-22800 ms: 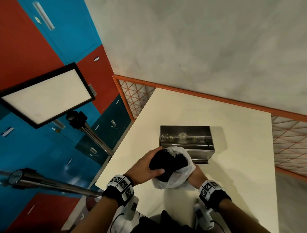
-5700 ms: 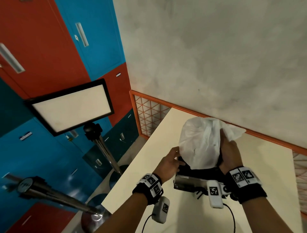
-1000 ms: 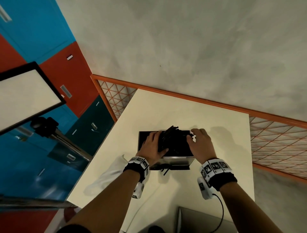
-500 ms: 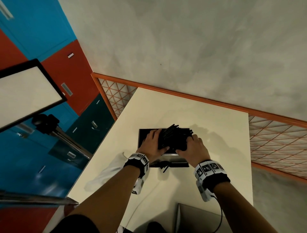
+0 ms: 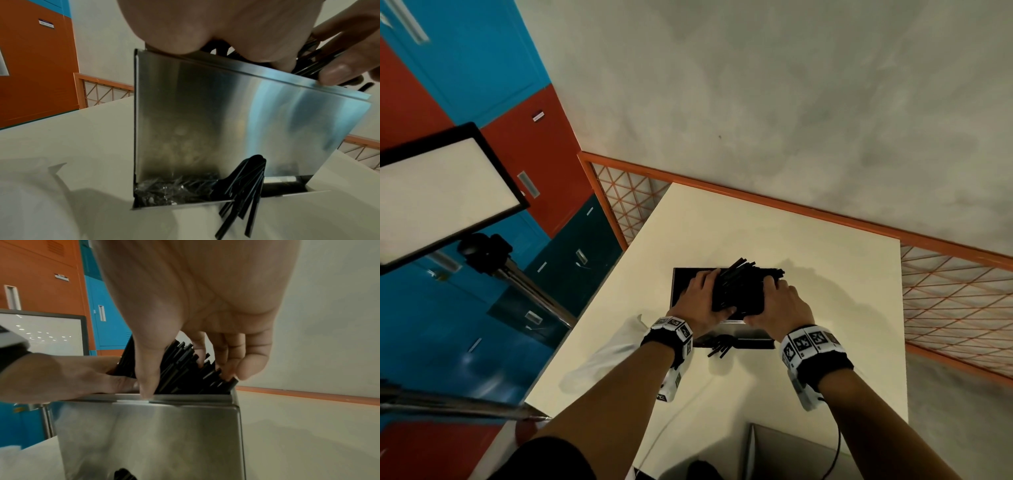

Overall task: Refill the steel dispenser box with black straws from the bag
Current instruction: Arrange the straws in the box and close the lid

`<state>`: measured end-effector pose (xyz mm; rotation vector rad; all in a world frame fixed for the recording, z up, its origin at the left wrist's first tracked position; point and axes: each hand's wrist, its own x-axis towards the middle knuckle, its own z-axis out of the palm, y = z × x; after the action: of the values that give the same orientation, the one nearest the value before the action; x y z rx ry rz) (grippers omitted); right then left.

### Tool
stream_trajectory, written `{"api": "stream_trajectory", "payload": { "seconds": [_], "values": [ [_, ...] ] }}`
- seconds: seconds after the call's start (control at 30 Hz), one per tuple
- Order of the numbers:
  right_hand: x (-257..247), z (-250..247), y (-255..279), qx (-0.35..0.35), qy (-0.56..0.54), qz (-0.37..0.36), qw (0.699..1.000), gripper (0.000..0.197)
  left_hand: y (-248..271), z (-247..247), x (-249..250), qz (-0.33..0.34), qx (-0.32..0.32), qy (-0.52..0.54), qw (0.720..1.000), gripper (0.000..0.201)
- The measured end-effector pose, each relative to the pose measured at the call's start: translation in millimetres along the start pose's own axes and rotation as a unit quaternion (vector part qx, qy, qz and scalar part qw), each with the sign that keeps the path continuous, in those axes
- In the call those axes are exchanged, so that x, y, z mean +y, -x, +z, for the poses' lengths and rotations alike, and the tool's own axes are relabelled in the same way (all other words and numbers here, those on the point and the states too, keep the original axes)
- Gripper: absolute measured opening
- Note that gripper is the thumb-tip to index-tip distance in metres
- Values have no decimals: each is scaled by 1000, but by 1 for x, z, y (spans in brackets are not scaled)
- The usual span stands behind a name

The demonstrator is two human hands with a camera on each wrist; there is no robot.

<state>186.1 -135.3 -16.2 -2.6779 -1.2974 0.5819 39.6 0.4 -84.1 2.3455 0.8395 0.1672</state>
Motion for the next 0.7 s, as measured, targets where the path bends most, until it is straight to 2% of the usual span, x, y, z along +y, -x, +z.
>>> {"api": "stream_trajectory", "payload": {
  "seconds": [0.13, 0.3, 0.47, 0.6, 0.7],
  "values": [
    [4, -2, -3, -17, -15, 28, 999, 77, -1, 1, 0, -6, -1, -2, 1000, 95],
    [4, -7, -8, -53, 5, 45, 998, 45, 0, 1, 1, -9, -3, -7, 1000, 94],
    [5, -3, -11, -57, 12, 15, 998, 54, 1, -2, 4, -10, -13, -9, 1000, 94],
    [1, -3, -8, -70, 24, 13, 997, 49, 2, -2, 3, -8, -15, -7, 1000, 95],
    [0, -1, -4, -88, 36, 14, 995, 64, 3, -3, 3, 4, -13, -4, 1000, 96]
  ]
}}
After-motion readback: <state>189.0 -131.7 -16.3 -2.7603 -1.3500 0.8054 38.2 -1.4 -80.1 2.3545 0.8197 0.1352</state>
